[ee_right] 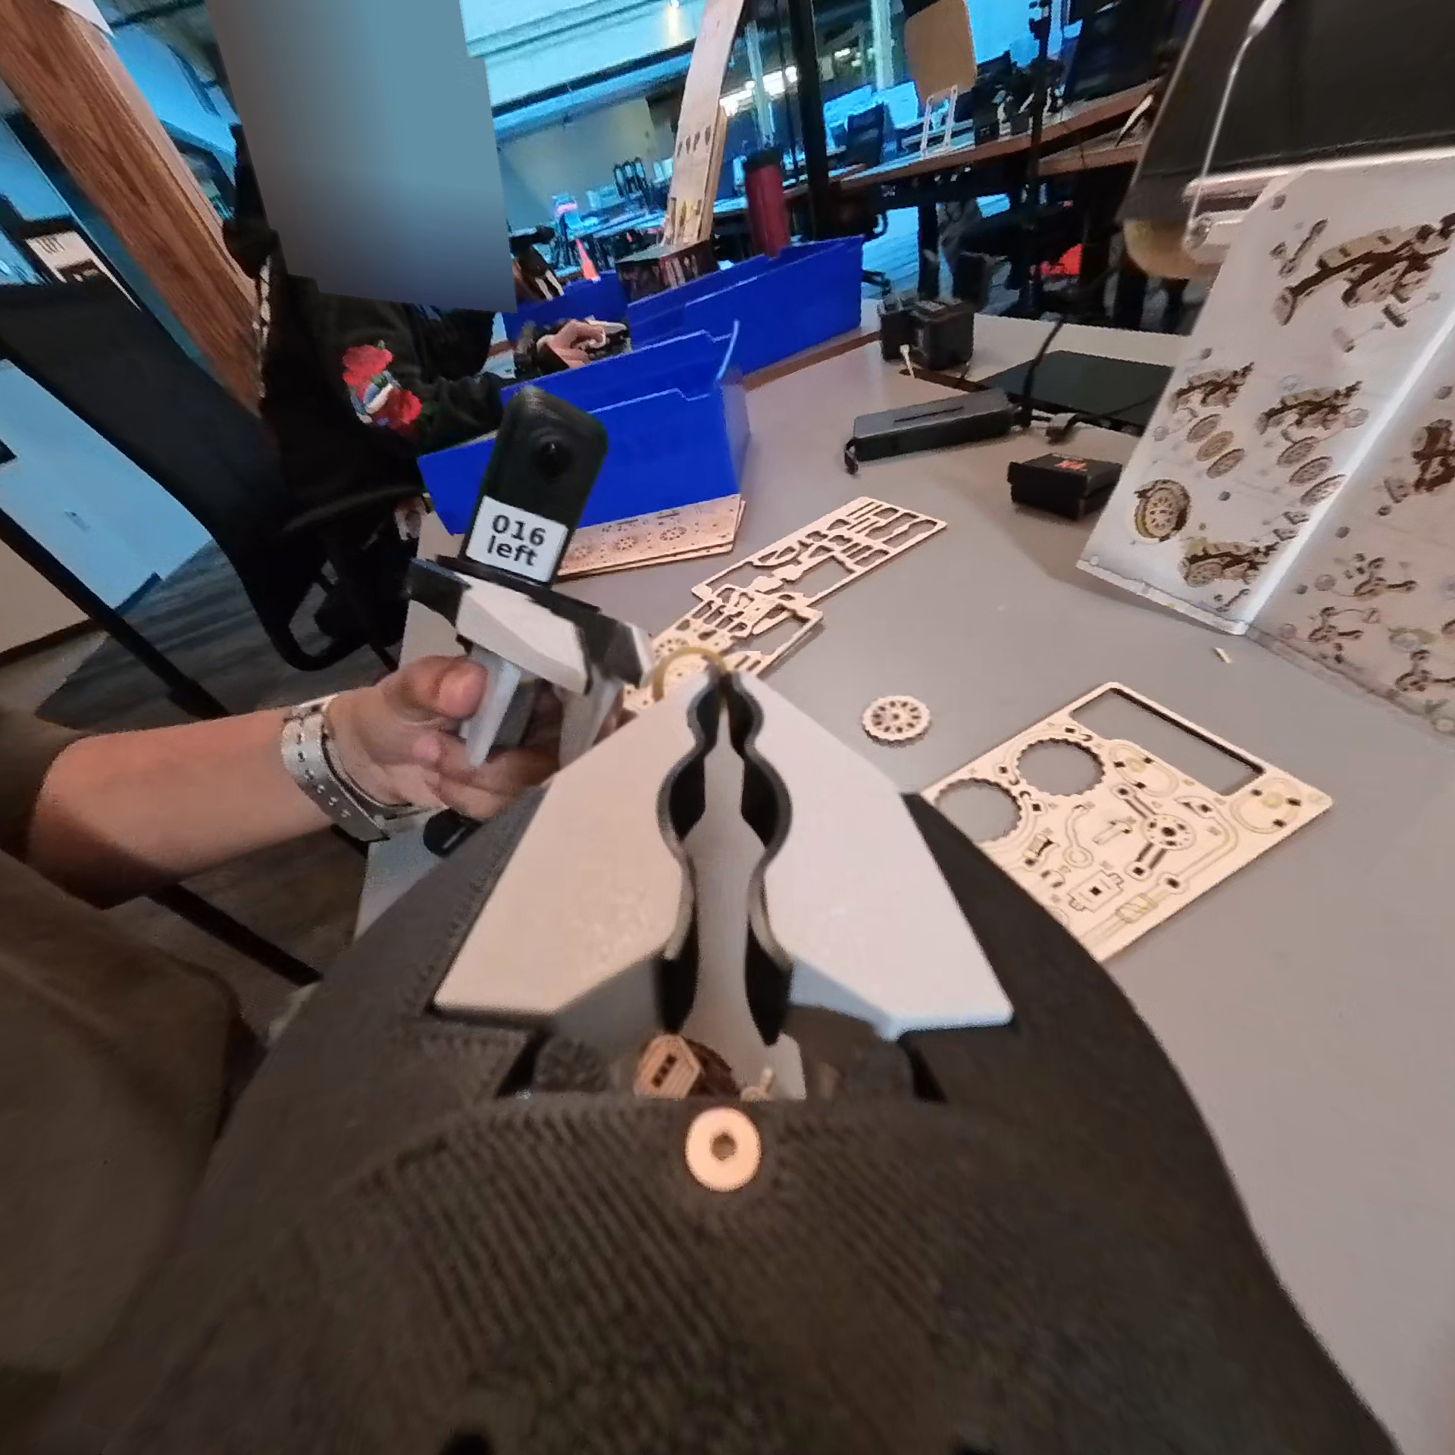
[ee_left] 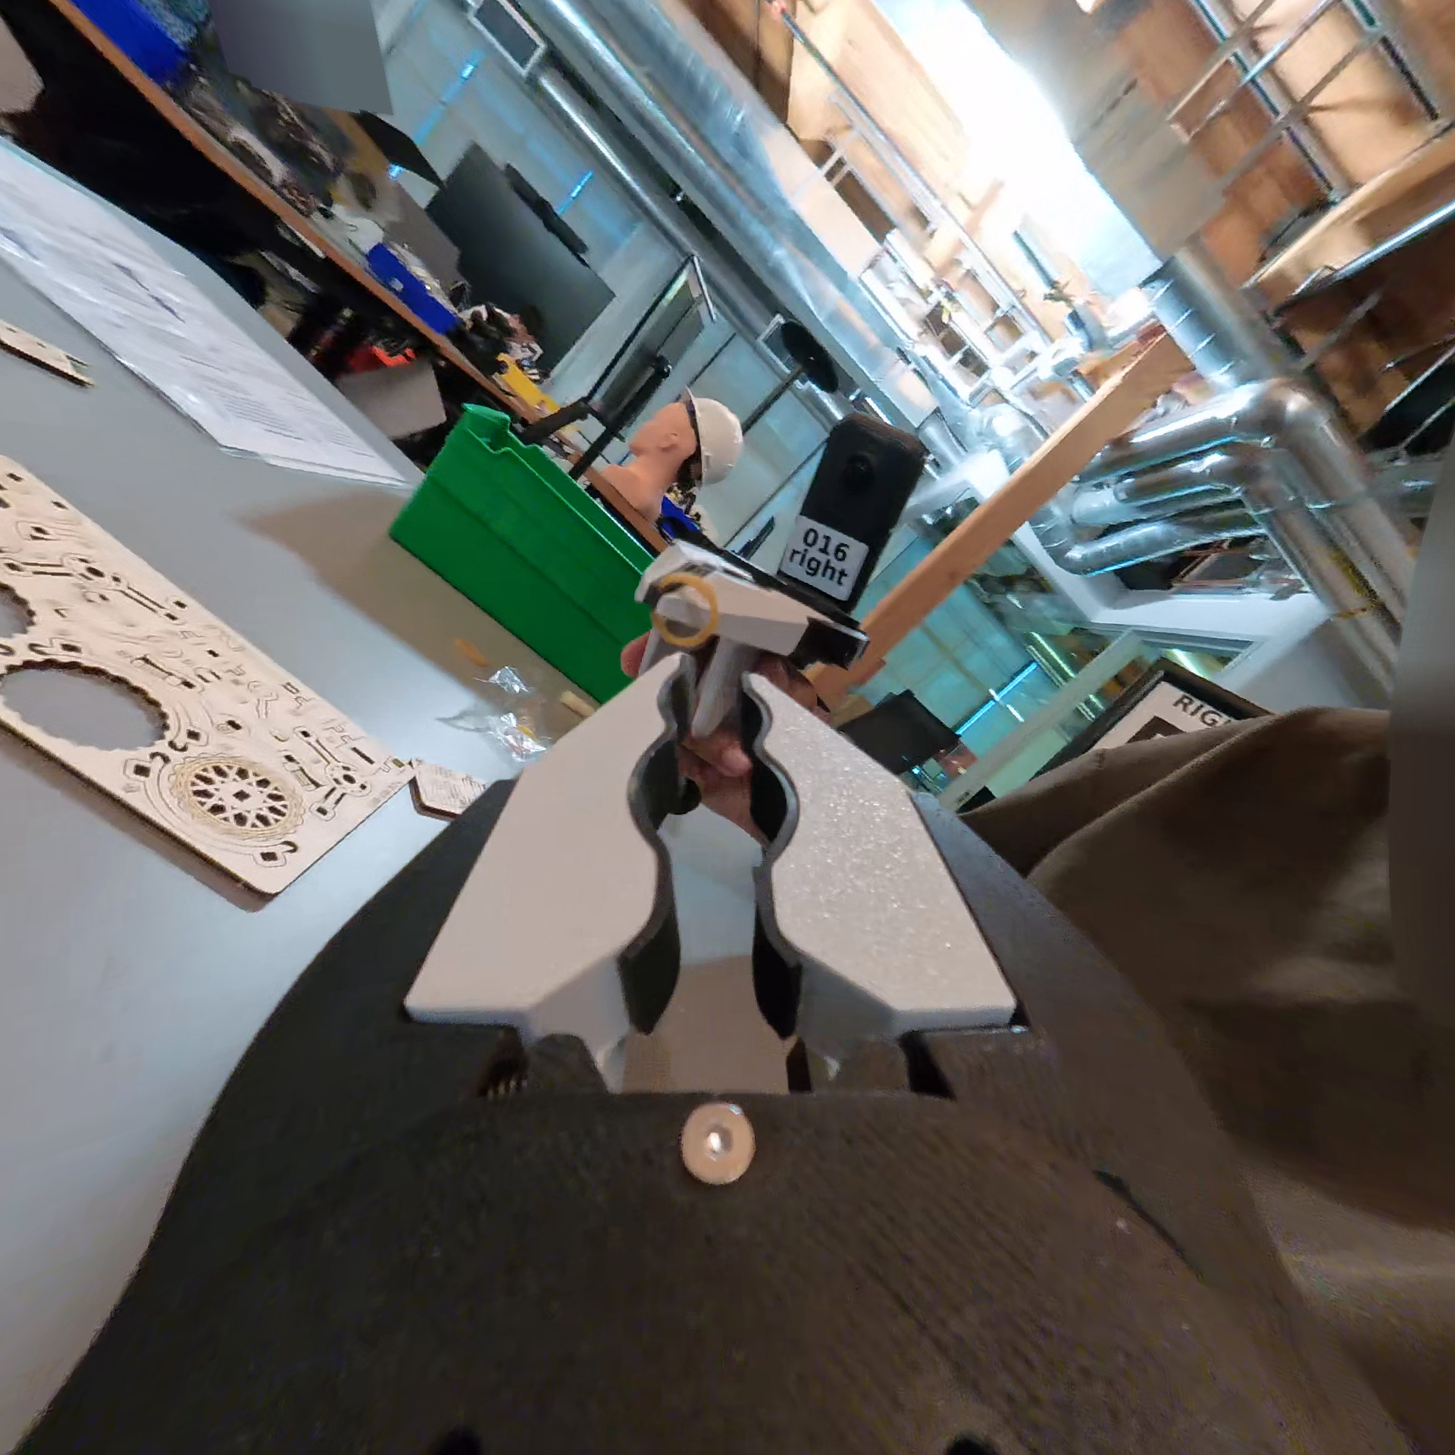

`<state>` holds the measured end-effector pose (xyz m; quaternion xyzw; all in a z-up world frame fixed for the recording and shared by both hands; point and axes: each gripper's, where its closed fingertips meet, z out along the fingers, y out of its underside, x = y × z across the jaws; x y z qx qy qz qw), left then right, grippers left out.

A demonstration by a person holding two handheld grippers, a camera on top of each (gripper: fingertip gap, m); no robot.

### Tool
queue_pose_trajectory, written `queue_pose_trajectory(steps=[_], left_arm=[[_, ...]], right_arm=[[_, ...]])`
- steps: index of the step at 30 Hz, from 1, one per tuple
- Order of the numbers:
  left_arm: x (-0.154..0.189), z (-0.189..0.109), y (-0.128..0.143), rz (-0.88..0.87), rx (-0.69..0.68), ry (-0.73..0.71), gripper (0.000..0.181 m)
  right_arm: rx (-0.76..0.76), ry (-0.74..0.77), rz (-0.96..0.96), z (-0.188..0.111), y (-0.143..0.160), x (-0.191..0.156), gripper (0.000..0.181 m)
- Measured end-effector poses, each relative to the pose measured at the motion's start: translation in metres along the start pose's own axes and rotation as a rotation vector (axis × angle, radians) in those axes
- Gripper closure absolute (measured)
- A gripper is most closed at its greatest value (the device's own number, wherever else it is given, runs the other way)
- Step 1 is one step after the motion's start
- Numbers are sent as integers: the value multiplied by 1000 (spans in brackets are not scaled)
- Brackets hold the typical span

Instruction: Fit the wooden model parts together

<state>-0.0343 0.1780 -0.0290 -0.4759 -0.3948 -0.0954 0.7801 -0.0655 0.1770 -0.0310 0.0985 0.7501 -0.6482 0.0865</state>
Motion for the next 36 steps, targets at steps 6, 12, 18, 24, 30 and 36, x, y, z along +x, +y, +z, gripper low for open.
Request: queue_pose_trajectory(steps=[6,12,18,24,30,36], left_arm=[[-11,8,10,45,-45,-102,155],[-19,8,11,11,-28,-146,162],[-17,3,2,58,9,-150,181],[-3,11,14,179,-74,-101,181],[14,20,27,361,-156,-80,181],[14,24,29,352,-157,-74,181]], right_arm=[[-101,123,-184,11,17,1,181],[-171,245,-434,14,20,-1,181],[-198,250,-470,14,22,-2,181],[-174,250,-402,11,15,0,181],[-153,229,-259,3,13,10,181],[-155,246,-223,-4,12,20,181]])
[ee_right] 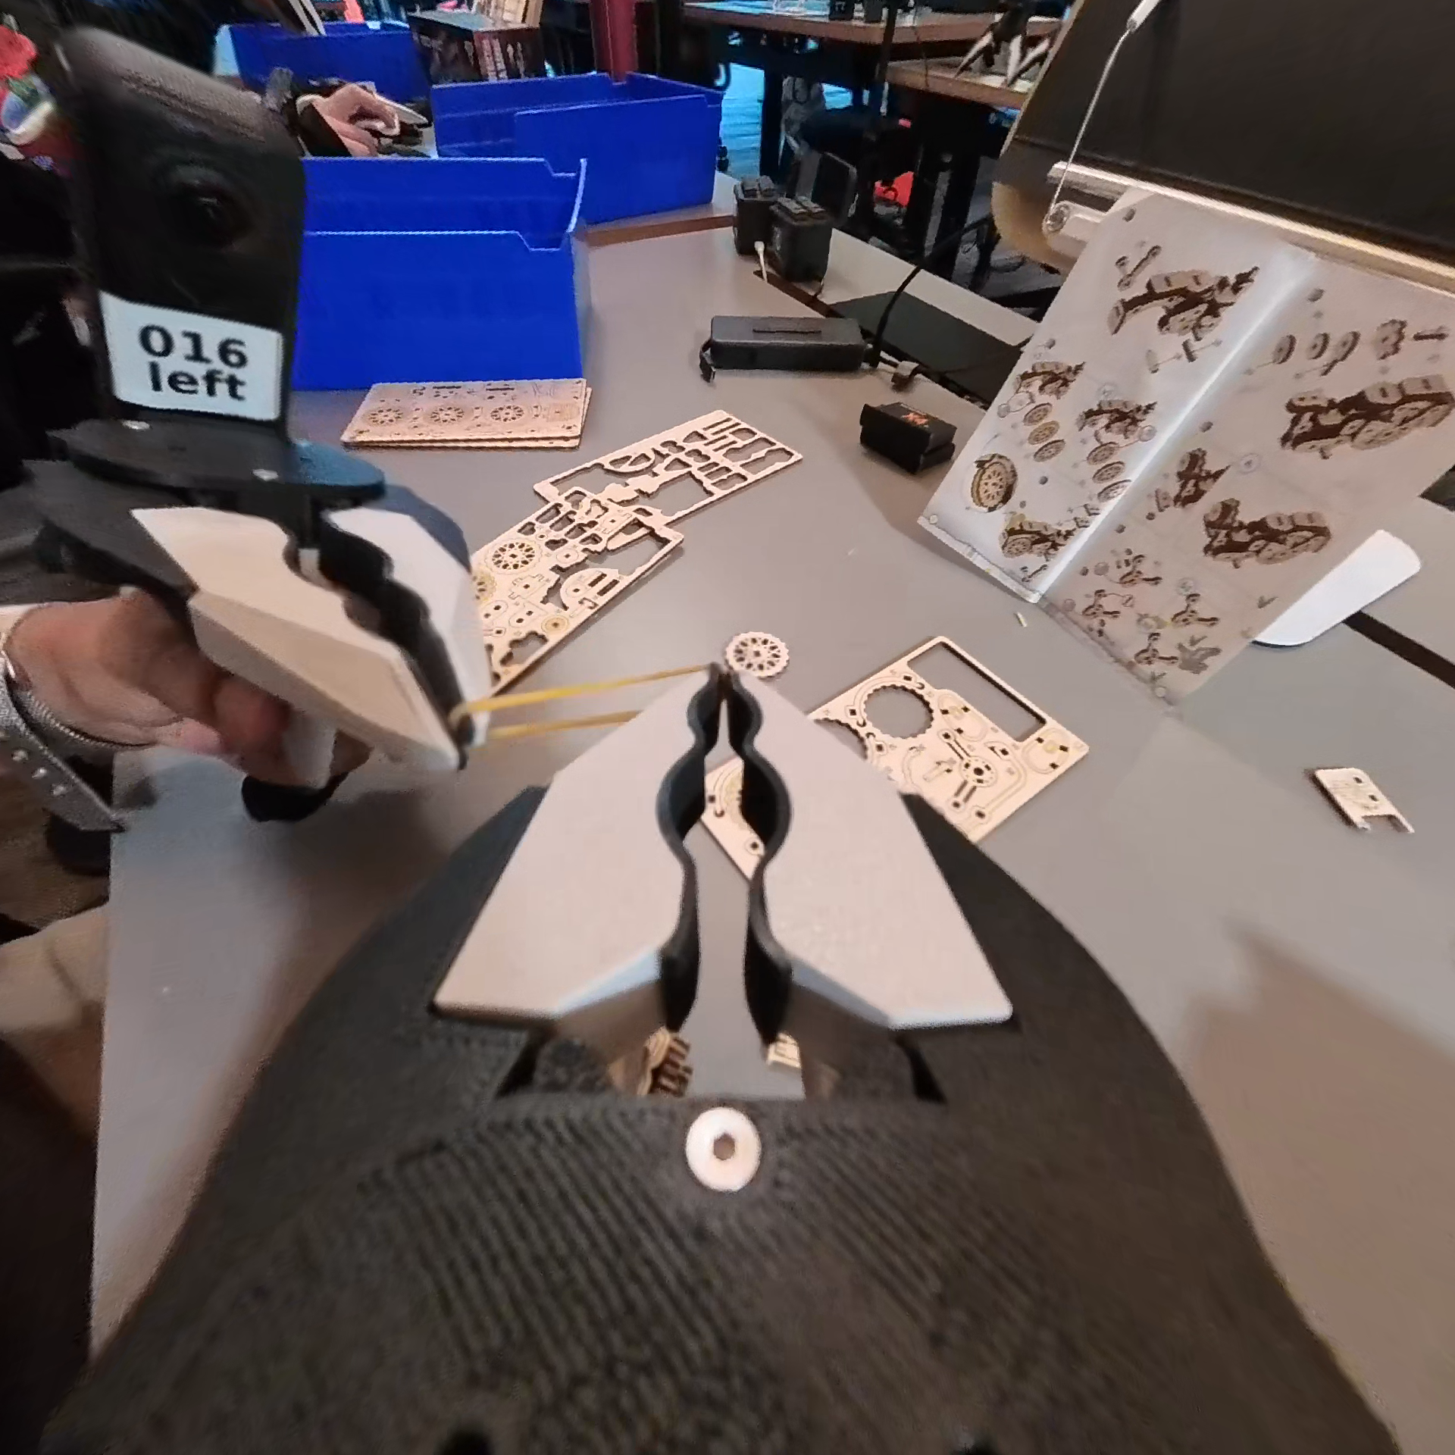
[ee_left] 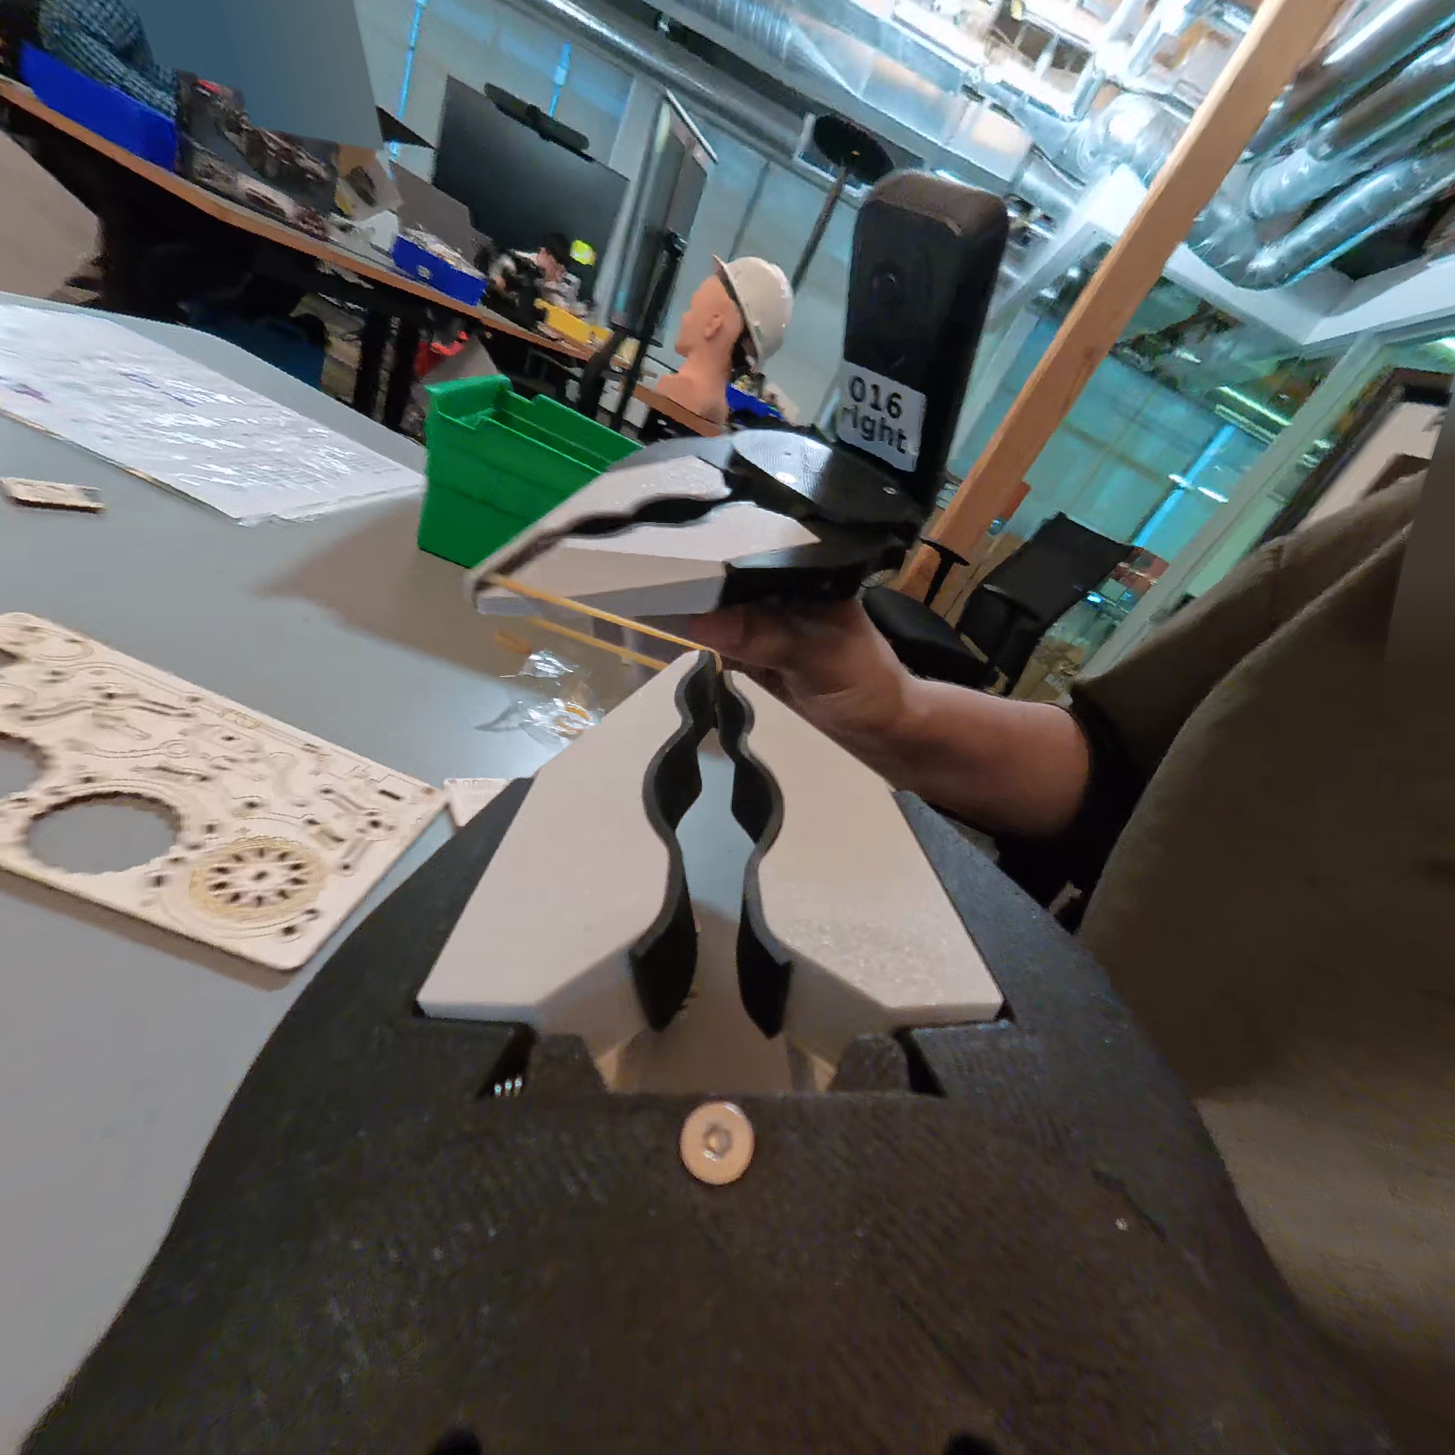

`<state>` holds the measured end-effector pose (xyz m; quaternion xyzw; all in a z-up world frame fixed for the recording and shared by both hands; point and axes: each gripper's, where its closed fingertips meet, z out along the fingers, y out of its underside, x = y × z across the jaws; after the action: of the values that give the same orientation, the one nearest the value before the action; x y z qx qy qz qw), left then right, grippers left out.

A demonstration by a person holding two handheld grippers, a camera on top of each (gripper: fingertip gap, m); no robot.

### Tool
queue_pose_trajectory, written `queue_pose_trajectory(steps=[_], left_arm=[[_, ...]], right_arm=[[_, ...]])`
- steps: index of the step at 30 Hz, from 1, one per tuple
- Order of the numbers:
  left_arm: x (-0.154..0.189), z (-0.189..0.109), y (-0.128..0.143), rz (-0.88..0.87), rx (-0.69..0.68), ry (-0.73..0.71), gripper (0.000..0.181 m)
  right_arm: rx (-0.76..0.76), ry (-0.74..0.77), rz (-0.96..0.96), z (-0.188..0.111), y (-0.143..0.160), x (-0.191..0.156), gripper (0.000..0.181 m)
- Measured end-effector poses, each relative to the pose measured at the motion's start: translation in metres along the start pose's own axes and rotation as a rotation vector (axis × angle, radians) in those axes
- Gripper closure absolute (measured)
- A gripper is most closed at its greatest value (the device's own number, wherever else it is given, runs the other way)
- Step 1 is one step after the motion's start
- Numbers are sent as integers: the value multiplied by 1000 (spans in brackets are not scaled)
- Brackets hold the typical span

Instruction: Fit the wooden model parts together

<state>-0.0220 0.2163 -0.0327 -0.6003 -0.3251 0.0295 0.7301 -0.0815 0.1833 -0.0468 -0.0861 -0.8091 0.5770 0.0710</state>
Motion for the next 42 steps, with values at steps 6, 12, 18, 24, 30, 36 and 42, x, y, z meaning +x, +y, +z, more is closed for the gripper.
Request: queue_pose_trajectory(steps=[6,12,18,24,30,36,42], left_arm=[[-3,-10,-4,-29,-2,17,181],[-1,-16,-6,-68,7,77,181],[-61,-44,-14,-326,73,-160,181],[-67,-55,-16,-540,150,-93,181],[-83,-71,-10,-431,63,-274,154],[-101,-71,-14,-458,106,-366,146],[-111,-72,-21,-451,142,-396,180]], right_arm=[[-19,17,-28,4,2,-1,181],[-17,-18,-7,3,1,-5,181],[-85,-69,-20,25,0,-21,181],[-151,-130,-7,53,-8,-23,181],[-239,-143,-41,75,0,-14,181],[-315,-168,-114,91,7,-16,181],[-305,-247,-97,96,1,-23,181]])
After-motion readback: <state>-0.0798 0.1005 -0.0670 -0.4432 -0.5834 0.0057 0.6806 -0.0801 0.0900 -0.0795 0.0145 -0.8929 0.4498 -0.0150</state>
